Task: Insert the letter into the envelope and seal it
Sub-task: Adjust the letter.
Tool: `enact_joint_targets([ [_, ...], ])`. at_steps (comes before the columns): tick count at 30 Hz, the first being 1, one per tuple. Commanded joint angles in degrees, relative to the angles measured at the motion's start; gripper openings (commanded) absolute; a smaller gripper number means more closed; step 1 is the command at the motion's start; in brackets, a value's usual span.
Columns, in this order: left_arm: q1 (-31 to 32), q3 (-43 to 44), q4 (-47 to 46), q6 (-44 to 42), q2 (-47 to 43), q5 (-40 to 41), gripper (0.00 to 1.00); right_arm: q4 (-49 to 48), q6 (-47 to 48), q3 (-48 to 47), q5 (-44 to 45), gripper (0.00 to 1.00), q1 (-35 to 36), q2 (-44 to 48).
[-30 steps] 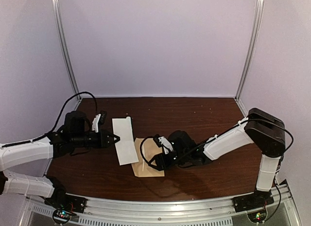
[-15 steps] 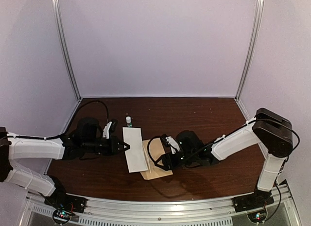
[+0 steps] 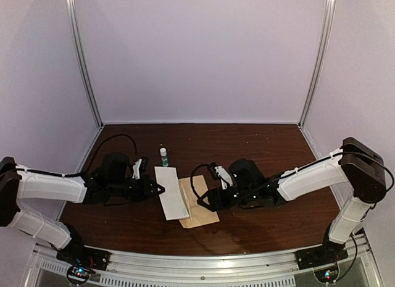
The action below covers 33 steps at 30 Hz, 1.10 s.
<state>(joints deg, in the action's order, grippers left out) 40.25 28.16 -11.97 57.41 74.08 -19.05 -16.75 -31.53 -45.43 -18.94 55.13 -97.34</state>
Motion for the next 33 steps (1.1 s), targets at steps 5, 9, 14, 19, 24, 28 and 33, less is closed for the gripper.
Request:
enact_joint_targets([
  [5, 0.17, 0.08, -0.30, -0.48, 0.88, 1.20, 0.00, 1.98, -0.20, -0.30, 2.09, 0.78, -0.29, 1.45],
  [9, 0.18, 0.83, 1.19, -4.74, -1.50, 1.21, 0.00, 0.84, 0.64, 0.34, -0.09, 0.82, -0.29, 4.50],
  [14, 1.49, 4.12, 5.28, -16.18, -5.63, -0.57, 0.00, 3.81, 3.66, -0.38, -0.72, 0.86, -0.82, 11.55],
  [19, 6.97, 9.88, 9.96, -27.60, -5.85, -4.78, 0.00, 10.12, 8.89, -2.81, -3.92, 0.93, -1.43, 20.30],
  [24, 11.54, 13.26, 9.95, -32.70, -4.86, -9.07, 0.00, 22.13, 14.49, -8.69, -8.36, 1.00, -1.52, 26.79],
  [28, 14.26, 15.53, 9.95, -34.94, -3.36, -11.67, 0.00, 29.89, 17.33, -12.14, -11.99, 1.00, -1.52, 30.42],
  [33, 18.40, 19.47, 10.04, -36.51, -0.22, -13.21, 0.00, 40.07, 19.75, -17.48, -11.40, 1.00, -1.52, 30.19],
])
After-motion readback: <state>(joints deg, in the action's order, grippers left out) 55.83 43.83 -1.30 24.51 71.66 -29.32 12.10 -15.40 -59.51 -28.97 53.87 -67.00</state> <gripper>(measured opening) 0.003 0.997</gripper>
